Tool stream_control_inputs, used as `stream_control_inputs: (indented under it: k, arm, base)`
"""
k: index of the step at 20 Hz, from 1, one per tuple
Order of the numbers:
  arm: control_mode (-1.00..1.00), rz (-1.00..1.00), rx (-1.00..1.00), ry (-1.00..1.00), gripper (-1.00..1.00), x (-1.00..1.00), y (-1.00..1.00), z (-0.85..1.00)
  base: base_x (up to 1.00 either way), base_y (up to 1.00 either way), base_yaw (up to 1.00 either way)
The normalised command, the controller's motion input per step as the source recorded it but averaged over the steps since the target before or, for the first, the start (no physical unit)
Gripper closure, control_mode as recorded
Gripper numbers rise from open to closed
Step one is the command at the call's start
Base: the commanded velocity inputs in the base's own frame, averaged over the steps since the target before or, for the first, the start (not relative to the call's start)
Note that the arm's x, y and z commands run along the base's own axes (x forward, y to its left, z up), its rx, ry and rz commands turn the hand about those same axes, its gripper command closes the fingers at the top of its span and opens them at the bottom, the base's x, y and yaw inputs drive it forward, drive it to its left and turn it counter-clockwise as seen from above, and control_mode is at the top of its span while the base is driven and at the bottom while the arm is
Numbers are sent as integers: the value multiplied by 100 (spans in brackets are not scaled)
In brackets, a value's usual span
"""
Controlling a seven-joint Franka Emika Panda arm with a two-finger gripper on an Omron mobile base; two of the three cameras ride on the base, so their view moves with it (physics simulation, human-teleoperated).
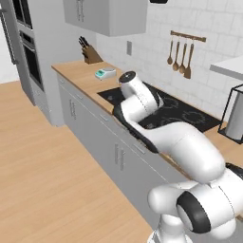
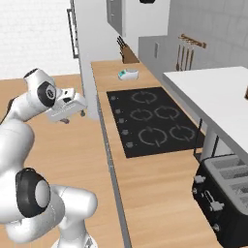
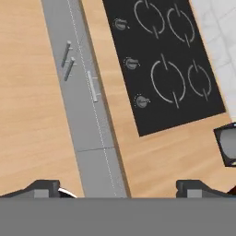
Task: Take a straw from the drawer in front and place it inside the glass cup on the dining counter.
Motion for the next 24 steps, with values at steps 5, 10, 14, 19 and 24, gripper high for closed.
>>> stream_control_inputs:
  k: [5,10,14,19,24]
  arm:
    - [-100,-2,-41,-1,-100,42,54,-67]
    - [-100,-3,-38,-3,-100,25,38,-67]
    - [-100,-3,-33,-3,-100,9,12,-68]
    - [-100,-7,-24,-7,-100,2,-9,-65]
    - [-100,-4,-12,-6,-100,7,-44,-52]
  base:
    - [0,0,0]
    - [0,0,0]
    - [0,0,0]
    - [0,0,0]
    - [0,0,0]
